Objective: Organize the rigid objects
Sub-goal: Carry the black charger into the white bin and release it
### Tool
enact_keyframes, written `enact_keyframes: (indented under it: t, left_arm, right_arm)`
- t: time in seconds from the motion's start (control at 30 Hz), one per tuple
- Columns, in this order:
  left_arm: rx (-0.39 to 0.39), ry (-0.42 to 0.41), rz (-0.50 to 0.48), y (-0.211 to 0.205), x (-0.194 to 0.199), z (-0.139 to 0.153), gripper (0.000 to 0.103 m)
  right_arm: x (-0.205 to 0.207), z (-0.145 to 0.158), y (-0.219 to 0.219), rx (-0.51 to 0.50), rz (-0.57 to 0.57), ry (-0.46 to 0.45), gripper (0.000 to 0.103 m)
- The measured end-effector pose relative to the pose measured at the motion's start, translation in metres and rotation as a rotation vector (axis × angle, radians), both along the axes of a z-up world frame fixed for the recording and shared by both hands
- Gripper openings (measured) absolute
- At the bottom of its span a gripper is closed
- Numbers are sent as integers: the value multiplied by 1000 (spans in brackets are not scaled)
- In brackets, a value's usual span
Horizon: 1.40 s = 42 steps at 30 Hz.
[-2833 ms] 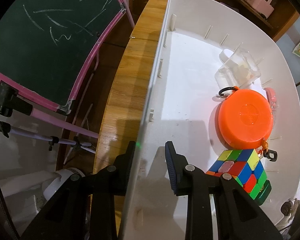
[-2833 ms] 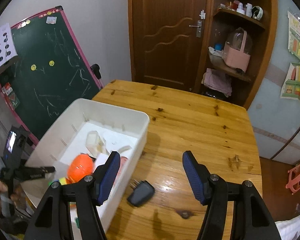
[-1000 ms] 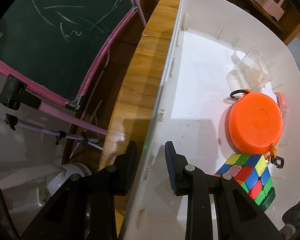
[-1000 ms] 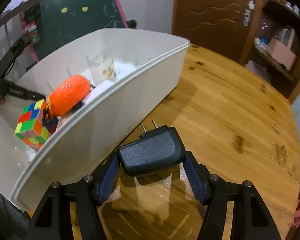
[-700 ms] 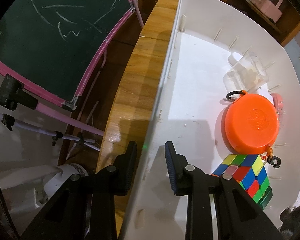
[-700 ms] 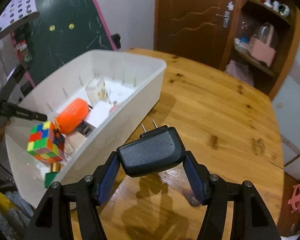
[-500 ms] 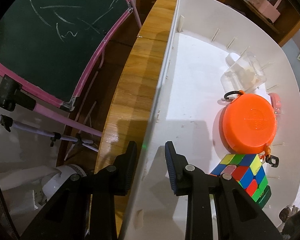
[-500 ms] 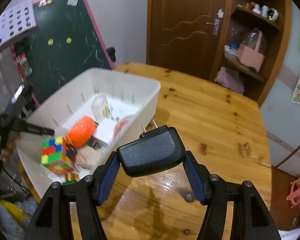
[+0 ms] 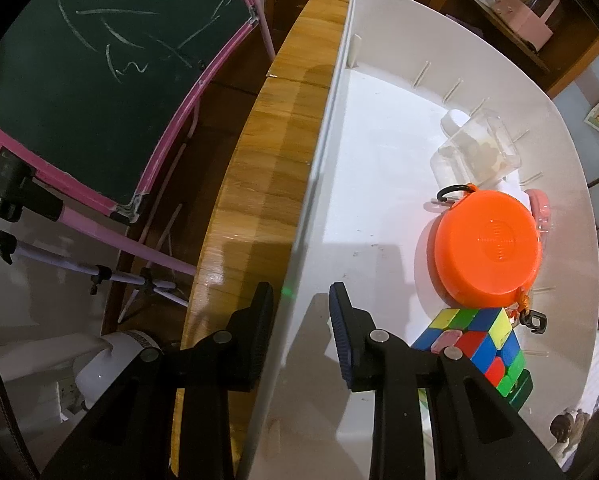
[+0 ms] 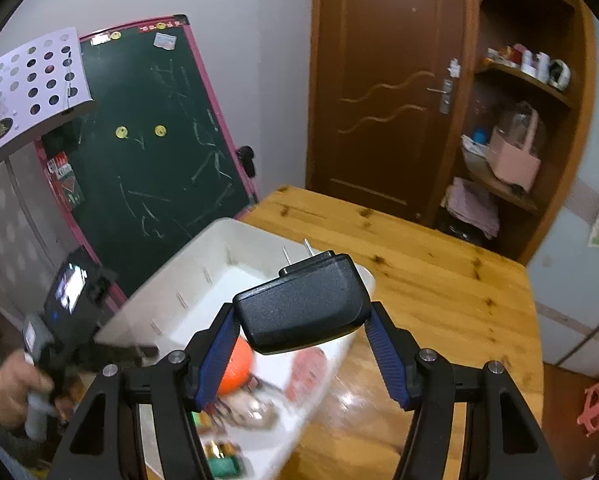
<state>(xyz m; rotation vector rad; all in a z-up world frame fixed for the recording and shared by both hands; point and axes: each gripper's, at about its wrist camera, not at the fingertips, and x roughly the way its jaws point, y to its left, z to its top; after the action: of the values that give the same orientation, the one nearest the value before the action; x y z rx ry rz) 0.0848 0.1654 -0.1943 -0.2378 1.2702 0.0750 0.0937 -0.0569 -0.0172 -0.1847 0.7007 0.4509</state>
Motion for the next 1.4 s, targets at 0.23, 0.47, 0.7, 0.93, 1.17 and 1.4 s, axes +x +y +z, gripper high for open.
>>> enact_keyframes:
  t: [0.23,0.47,0.7,0.93,1.17,1.4]
  left_arm:
    - [-3,-2,-3,1,0,0,31]
    - [-10,-5,-4,1,0,0,31]
    - [-18,-4,-12,0,0,0,31]
    - [-20,0,-24,-1,1,0,31]
    - [-2,24,-35,-4,3,-1,36]
    - [27,32,-43,-6,2,-3,36]
  right_arm:
    - [36,9,47,-16,50,-18,65]
    - [80,-31,93,-72,90,103,65]
    - [108,-103,129,-201,110,253,65]
    - [116,-133,136,-235,81,316,65]
    - [114,-135,125,-206,65,338,66]
    - [83,-106,102,-162,64,272,66]
